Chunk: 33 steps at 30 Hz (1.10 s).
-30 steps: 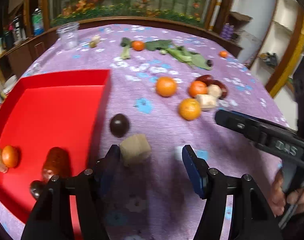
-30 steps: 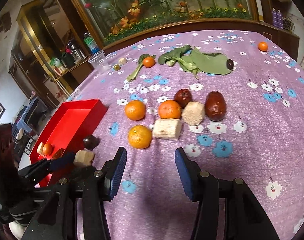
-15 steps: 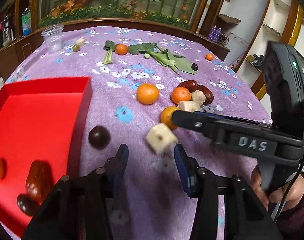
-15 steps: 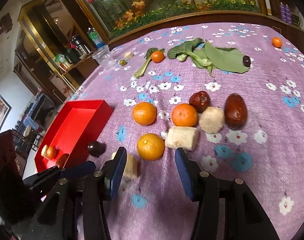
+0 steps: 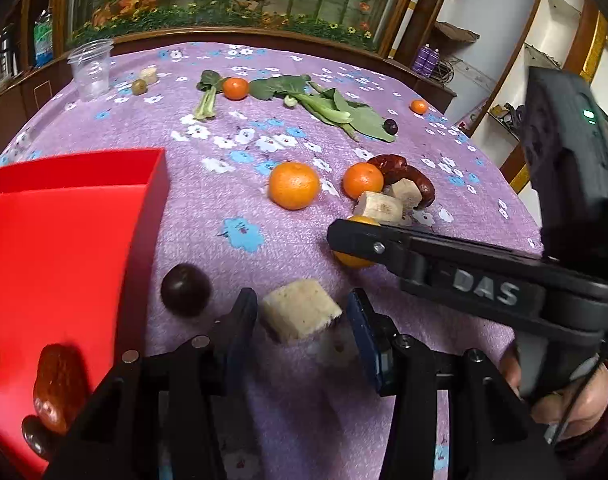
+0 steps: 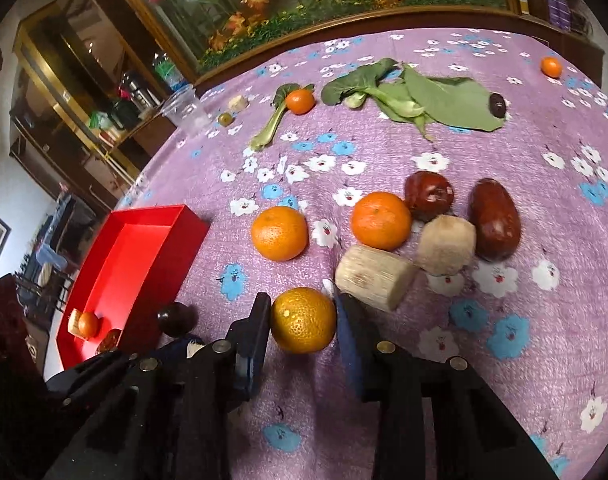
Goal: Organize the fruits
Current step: 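Grasp a pale yam chunk with the left gripper while the right gripper grasps a tangerine, then lower the yam chunk and tangerine into the red tray and open both grippers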
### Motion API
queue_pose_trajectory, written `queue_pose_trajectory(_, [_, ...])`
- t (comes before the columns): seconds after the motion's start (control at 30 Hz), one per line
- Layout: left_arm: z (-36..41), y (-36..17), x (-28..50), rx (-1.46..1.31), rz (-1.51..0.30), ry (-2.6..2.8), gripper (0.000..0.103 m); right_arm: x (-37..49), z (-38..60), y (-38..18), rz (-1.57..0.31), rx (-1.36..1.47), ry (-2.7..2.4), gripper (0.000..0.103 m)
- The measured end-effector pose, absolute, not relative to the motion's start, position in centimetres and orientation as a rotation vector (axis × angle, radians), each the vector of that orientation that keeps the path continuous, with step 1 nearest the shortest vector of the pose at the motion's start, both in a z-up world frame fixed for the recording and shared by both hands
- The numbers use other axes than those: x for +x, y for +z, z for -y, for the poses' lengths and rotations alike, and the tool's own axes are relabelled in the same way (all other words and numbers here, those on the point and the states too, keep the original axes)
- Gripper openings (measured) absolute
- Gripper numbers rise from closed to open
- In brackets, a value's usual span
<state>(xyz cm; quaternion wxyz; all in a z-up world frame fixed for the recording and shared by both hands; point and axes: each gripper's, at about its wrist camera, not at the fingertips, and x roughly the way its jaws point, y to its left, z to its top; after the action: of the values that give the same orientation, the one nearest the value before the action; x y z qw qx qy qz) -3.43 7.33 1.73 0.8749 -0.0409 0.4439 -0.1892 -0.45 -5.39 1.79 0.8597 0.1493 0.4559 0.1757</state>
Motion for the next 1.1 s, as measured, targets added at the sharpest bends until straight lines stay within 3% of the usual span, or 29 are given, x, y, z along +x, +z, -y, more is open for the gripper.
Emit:
queue_pose_trajectory(0.17, [-6.1,1.3,-2.8,-0.017,-0.917,-0.375,0.046,-1.4,5.6,2.5,-0.937,0.314,0.369,0.035])
queue_pose_trajectory(0.23, [-5.8,1.3,-2.9,0.017,-0.912,-0.355,0.039,-1.8,5.6,2.7,-0.925,0.309,0.368,0.035])
queue_pose_trajectory(0.53, [-8.5,3.9,-5.4,-0.083,-0.842,-0.321,0.039,-4.2,6.1,3.5,-0.901,0.310,0.378,0.035])
queue_pose_trajectory(1.1, [-22.3,9.8,-12.6,-0.273,-0.641,-0.033,0.039,-10.2,-0.3,8.6,-0.806,0.182,0.512,0.035])
